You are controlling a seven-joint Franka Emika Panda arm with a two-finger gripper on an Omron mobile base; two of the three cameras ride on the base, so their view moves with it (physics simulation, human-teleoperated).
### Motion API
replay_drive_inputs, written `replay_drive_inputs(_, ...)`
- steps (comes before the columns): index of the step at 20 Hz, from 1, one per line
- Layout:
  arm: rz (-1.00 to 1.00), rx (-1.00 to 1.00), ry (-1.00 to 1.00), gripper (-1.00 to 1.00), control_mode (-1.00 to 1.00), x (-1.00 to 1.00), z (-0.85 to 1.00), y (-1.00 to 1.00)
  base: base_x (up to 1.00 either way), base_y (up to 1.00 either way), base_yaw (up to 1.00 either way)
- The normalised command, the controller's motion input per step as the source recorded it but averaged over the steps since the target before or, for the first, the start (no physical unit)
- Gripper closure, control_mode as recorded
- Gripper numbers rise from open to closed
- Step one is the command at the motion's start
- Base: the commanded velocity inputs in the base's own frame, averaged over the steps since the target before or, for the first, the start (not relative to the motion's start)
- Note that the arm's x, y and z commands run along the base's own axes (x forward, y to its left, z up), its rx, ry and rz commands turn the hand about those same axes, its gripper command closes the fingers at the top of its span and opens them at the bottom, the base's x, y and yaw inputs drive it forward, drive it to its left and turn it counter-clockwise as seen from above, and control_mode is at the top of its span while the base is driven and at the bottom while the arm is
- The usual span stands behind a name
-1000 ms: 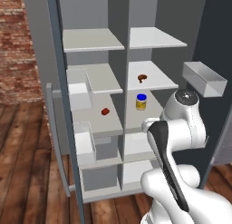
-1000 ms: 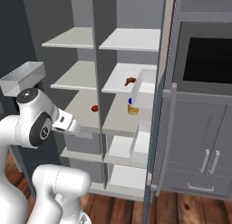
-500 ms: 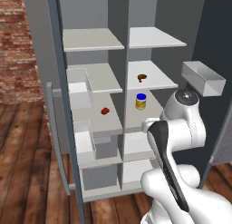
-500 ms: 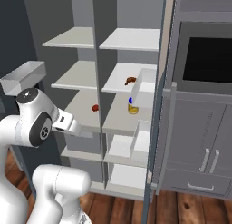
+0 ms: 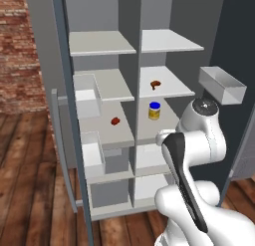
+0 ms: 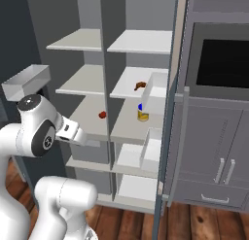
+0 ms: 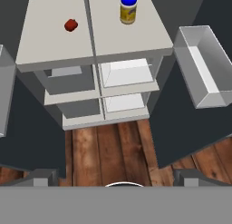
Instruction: Pick up the frozen chicken drumstick from the freezer, place it on any shelf in the fridge, and close the fridge and freezer doors when done.
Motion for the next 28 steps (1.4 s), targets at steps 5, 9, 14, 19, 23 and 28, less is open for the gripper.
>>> replay_drive_inputs(5,0.00,0.00,0.00,-1.00,1.00,0.00,0.00,0.00,-0.18,0.00,0.00)
replay_drive_inputs(9,0.00,-0.01,0.00,-1.00,-1.00,0.00,0.00,0.00,0.00,0.00,0.00)
replay_drive_inputs(14,0.01,-0.12,-0.06,-1.00,-1.00,-0.19,0.39,0.61,0.00,0.00,0.00)
replay_drive_inputs(19,0.15,-0.35,-0.13,-1.00,-1.00,-0.38,0.90,1.00,0.00,0.00,0.00)
replay_drive_inputs(23,0.16,-0.37,-0.17,-1.00,-1.00,-0.45,0.54,1.00,0.00,0.00,0.00)
replay_drive_inputs(28,0.17,-0.31,-0.09,-1.00,-1.00,-0.11,0.02,1.00,0.00,0.00,0.00)
